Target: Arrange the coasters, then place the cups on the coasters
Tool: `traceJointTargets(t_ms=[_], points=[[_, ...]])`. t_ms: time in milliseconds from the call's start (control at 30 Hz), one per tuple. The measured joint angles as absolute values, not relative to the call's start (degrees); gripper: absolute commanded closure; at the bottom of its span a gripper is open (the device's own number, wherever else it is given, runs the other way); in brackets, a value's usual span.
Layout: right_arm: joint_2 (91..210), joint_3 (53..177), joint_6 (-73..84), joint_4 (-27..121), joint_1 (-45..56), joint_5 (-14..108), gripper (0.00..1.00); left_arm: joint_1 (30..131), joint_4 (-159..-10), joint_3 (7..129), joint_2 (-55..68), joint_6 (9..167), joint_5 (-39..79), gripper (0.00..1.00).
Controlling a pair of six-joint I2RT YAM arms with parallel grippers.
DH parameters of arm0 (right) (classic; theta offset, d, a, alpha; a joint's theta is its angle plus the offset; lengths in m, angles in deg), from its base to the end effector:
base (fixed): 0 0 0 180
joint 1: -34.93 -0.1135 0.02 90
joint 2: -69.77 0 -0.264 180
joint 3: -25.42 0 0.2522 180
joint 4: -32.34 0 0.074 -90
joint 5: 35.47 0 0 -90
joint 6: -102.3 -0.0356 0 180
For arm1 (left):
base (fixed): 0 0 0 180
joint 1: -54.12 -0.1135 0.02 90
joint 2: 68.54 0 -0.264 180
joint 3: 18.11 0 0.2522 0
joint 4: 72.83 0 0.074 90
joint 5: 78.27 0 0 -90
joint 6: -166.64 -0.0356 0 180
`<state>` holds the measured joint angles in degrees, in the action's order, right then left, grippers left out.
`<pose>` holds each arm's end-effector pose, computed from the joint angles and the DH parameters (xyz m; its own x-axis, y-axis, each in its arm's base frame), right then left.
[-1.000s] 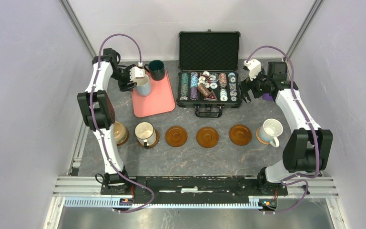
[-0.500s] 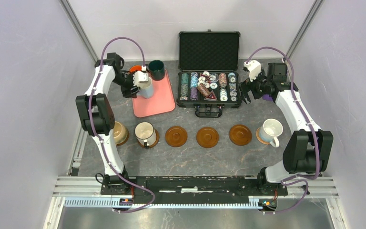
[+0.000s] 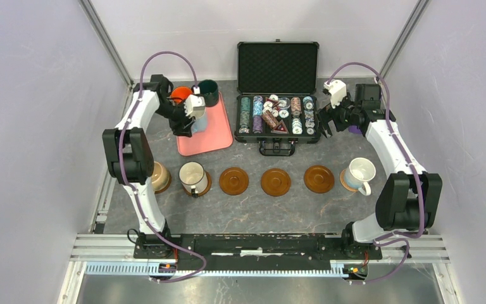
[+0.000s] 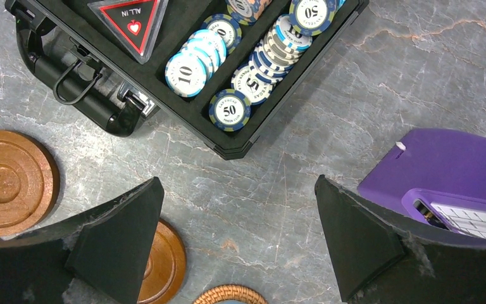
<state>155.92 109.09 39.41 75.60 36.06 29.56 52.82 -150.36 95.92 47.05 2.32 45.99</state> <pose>0.3286 0.0085 0.2899 -0.5113 -0.4031 -0.7590 -0.5726 0.8184 -0.0489 0.4061 -0.0108 0.2432 -0.1808 0.7918 -0.5834 0.9689 0.2454 0.0328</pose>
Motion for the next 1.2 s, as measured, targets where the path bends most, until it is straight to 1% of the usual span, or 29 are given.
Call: traceJointTargets(t_ms=[333, 400, 533, 733, 1000, 1100, 1200], points=[[155.9, 109.1, 38.5, 75.2, 35.4, 29.3, 0.02, 57.7, -148.5, 90.8, 44.2, 6.7, 48.0, 0.28], [155.9, 109.1, 38.0, 74.9, 34.6, 29.4, 0.02, 58.5, -147.8, 90.1, 43.7, 7.5, 48.3, 0.26], [155.9, 109.1, 37.0, 73.3, 31.4, 29.8, 0.02, 59.4, -146.4, 88.9, 43.1, 9.9, 49.1, 0.26], [159.2, 112.2, 34.1, 71.1, 23.1, 33.4, 0.02, 59.1, -144.2, 87.2, 39.1, 15.7, 49.9, 0.23], [170.8, 124.7, 30.0, 66.2, 7.4, 40.6, 0.02, 54.0, -136.8, 83.4, 26.0, 33.2, 49.9, 0.17], [176.4, 130.2, 28.2, 64.5, 1.9, 42.2, 0.02, 52.0, -132.7, 80.1, 21.4, 40.9, 47.3, 0.15], [182.3, 136.2, 25.7, 63.3, -2.7, 44.4, 0.02, 51.1, -129.4, 77.1, 18.0, 48.1, 41.9, 0.13]])
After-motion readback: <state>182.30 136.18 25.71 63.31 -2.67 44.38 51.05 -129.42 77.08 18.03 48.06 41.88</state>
